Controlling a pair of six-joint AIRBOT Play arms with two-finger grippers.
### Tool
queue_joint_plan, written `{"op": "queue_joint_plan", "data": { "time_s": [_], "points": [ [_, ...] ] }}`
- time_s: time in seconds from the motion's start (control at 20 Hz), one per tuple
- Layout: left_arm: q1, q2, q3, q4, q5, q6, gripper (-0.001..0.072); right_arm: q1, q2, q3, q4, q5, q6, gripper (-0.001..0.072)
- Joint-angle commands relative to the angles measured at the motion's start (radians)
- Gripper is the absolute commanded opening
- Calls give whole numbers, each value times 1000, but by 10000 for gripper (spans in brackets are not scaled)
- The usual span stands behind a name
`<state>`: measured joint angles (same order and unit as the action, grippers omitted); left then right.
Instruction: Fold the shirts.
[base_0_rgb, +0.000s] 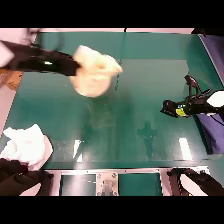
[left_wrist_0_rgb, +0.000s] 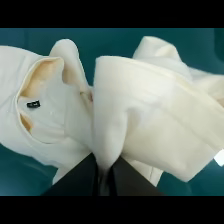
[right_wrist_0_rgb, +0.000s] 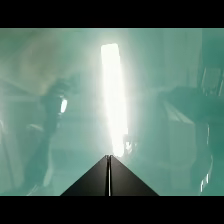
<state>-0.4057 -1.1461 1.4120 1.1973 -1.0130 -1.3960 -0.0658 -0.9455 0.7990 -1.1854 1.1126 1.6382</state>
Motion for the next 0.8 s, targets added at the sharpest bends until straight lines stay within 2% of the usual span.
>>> {"op": "queue_joint_plan", "data": {
  "time_s": [0.0,0.05,0.1,0.15,0.2,0.3,0.35,0.45,0.55,0.65,0.75],
  "points": [
    [-196,-195,17,-46,91,9,23,0,1,36,-1,2,0,23],
    [-220,-254,17,-64,89,8,24,-1,1,44,-2,2,0,76],
    [-234,-306,17,-98,85,8,103,-4,1,48,-2,2,0,138],
    [-234,-340,18,-137,77,5,528,-11,1,48,0,2,0,185],
    [-222,-348,18,-154,65,-21,690,-24,1,48,-1,5,0,237],
    [-156,-339,59,-151,-26,-17,690,-67,1,48,0,15,0,355],
    [-104,-329,92,-136,-87,-17,691,-89,1,48,0,16,0,382],
    [10,-305,135,-111,-172,-18,690,-130,-2,47,-1,22,-1,384],
    [120,-297,126,-97,-196,-21,691,-137,-21,39,0,20,-1,415],
    [195,-298,53,-98,-140,-30,691,-135,-59,10,49,21,-30,414],
    [224,-321,-47,-108,-13,-43,690,-135,-117,-33,167,15,-109,413]
  ]
}}
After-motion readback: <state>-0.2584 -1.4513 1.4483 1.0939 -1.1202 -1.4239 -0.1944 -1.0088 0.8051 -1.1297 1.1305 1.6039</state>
